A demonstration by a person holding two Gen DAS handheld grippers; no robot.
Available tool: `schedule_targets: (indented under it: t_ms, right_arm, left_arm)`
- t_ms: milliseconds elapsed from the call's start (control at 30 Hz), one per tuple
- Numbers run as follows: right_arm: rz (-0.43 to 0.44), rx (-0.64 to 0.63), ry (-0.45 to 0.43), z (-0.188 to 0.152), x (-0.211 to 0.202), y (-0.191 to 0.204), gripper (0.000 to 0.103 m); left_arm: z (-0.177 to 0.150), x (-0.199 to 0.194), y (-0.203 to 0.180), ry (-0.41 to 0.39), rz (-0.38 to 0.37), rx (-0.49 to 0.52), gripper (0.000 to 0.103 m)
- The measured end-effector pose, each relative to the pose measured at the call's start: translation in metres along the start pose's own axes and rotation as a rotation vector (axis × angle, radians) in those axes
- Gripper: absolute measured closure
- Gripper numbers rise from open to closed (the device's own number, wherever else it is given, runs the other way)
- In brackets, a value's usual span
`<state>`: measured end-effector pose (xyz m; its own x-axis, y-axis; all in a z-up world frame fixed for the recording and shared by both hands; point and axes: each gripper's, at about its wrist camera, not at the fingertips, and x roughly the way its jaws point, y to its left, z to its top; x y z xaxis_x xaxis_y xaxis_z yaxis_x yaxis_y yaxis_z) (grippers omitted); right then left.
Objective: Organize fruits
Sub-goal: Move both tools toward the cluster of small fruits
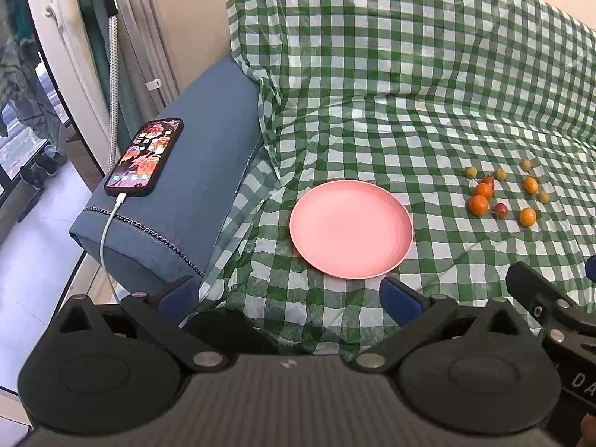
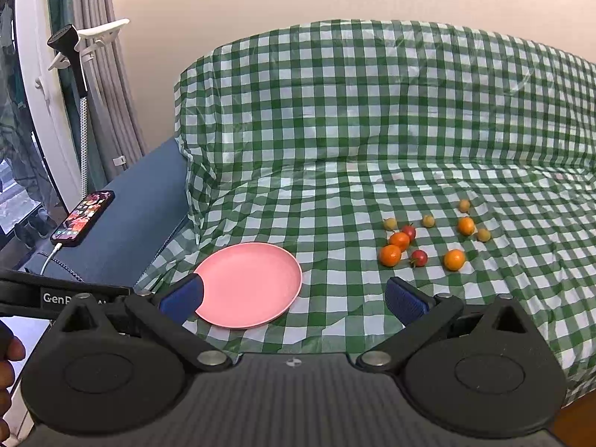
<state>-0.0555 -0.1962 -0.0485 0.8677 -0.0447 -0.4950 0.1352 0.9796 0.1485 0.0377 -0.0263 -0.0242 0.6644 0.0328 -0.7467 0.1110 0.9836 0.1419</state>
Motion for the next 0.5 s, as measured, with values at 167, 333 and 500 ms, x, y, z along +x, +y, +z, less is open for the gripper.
schedule_targets:
  t_ms: [167, 333, 500]
  right_arm:
    - [0.025, 0.049, 0.016, 0.002, 0.015, -0.009, 0.001]
    - [0.008, 0.12, 0.041, 0.001, 0.031, -0.027, 0.001]
    - [-0.062, 0.195, 0.04, 0.002, 0.049, -0.059, 0.001]
  left_arm:
    - [0.006, 0.012, -0.005, 0.037, 0.02, 0.016, 0.0]
    - [0.015, 0.022, -0.014, 0.062, 0.022, 0.028, 0.0]
    - [0.03, 0.035, -0.038, 0.081, -0.015, 0.051, 0.0]
